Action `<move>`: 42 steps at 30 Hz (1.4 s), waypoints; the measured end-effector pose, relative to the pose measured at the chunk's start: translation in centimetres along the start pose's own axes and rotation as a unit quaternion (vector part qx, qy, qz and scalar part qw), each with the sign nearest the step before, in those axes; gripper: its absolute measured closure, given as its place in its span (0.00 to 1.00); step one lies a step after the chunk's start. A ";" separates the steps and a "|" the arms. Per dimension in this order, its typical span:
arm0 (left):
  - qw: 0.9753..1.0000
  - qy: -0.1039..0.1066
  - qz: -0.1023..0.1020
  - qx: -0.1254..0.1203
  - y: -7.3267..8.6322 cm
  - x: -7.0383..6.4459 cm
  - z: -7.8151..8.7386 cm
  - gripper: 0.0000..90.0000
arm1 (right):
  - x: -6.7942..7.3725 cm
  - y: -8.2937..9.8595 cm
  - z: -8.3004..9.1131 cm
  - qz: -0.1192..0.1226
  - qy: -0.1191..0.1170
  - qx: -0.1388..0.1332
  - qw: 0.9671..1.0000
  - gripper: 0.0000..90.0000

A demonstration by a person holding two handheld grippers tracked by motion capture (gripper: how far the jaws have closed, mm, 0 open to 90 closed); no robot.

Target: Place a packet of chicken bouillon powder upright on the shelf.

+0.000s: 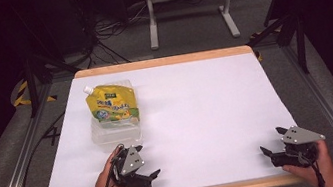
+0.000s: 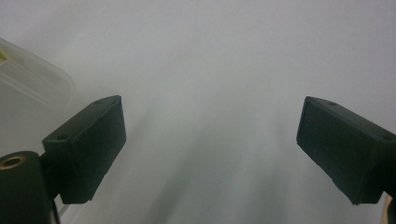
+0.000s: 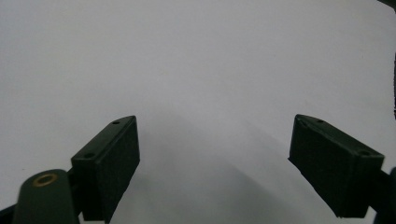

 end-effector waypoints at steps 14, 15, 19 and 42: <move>1.000 0.001 -0.005 0.000 0.1 -0.1 0.1 0.09 | 0.9 -0.5 -0.2 0.022 0.000 0.002 1.000 0.18; 1.000 0.002 -0.004 0.001 0.0 -0.1 0.1 0.09 | 0.9 -0.5 -0.2 0.022 -0.001 0.002 1.000 0.18; 1.000 0.001 -0.006 0.003 0.0 -0.2 0.0 0.09 | 1.0 -0.5 -0.3 0.025 -0.002 0.003 1.000 0.18; 1.000 0.001 0.000 0.013 0.4 -0.2 0.2 0.09 | 1.3 -1.2 -0.8 0.031 -0.012 -0.001 0.999 0.18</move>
Point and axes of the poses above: each handheld gripper's, and its own axes: z roughly backward along the jaws, y roughly out of its underside, x roughly to its left, the point moved 2 cm from there along -z, roughly forward along the jaws, and after that the axes turned 1 degree about -y, right-handed, at the moved point
